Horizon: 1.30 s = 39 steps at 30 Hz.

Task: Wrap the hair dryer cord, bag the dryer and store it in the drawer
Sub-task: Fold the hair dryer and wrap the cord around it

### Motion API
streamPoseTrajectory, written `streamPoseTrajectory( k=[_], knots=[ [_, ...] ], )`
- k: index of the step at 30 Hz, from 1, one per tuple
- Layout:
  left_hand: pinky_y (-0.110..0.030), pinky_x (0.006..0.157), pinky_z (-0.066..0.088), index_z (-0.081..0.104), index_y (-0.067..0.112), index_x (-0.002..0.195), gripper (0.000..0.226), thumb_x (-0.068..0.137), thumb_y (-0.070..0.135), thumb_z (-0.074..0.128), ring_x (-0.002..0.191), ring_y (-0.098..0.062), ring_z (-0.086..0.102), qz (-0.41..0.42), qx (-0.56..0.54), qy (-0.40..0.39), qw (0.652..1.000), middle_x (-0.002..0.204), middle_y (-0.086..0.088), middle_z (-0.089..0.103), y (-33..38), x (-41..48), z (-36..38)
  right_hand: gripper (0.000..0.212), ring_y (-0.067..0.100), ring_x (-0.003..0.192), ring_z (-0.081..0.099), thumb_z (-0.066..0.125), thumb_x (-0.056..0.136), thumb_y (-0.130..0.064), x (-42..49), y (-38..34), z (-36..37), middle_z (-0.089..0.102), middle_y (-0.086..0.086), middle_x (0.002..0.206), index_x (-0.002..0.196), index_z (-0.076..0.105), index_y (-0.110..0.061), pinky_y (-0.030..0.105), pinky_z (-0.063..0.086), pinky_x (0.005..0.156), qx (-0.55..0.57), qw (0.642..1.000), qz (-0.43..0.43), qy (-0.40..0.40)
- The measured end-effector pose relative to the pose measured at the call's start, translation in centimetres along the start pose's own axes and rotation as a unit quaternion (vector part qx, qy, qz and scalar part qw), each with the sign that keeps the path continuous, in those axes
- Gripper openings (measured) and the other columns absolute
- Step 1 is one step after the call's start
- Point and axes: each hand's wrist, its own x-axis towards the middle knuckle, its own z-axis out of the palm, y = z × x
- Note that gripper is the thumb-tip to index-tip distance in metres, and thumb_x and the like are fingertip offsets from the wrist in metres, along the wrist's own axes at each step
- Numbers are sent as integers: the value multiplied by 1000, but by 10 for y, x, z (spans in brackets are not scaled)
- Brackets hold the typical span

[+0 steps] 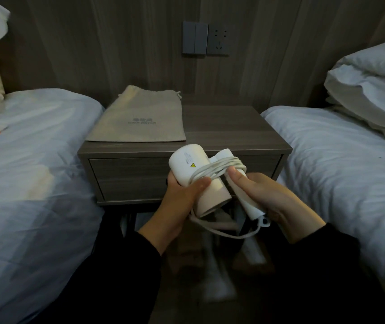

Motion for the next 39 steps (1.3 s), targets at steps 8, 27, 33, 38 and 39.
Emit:
streamPoseTrajectory(
  k=[8,27,33,38,39],
  knots=[
    [-35,67,57,37,17,138,99,52,32,85,94,-28,70,-64,-28,-16,997,118,-16,65,1,7,-7,74,19,58,63,45,59,-80,1,3,3,67,3,60,76,68,-11,33,51,65,24,999,0,-40],
    [-48,88,54,44,19,136,75,69,43,69,108,-27,65,-19,-125,-27,992,122,-12,65,27,13,-30,49,19,110,61,82,62,-26,27,63,21,72,4,107,94,65,8,27,47,95,228,919,-102,-305],
    [-38,73,57,44,19,136,72,72,39,70,109,-30,63,-25,-126,-32,991,125,-15,63,20,14,-24,45,10,61,64,94,35,-31,24,53,14,66,0,61,68,72,-10,27,56,72,419,876,-85,-223],
    [-42,81,55,43,15,136,73,71,35,70,114,-33,61,-24,-140,-67,988,128,-17,60,10,14,-17,68,12,56,62,95,35,-21,24,43,25,64,3,64,91,60,-4,32,57,67,507,838,-76,-187],
    [-43,82,55,42,15,137,77,69,35,73,114,-33,60,-25,-147,-70,986,128,-18,59,8,14,-17,65,13,57,62,95,37,-19,25,43,28,64,4,65,90,61,-4,30,58,64,526,827,-76,-184]
  ],
)
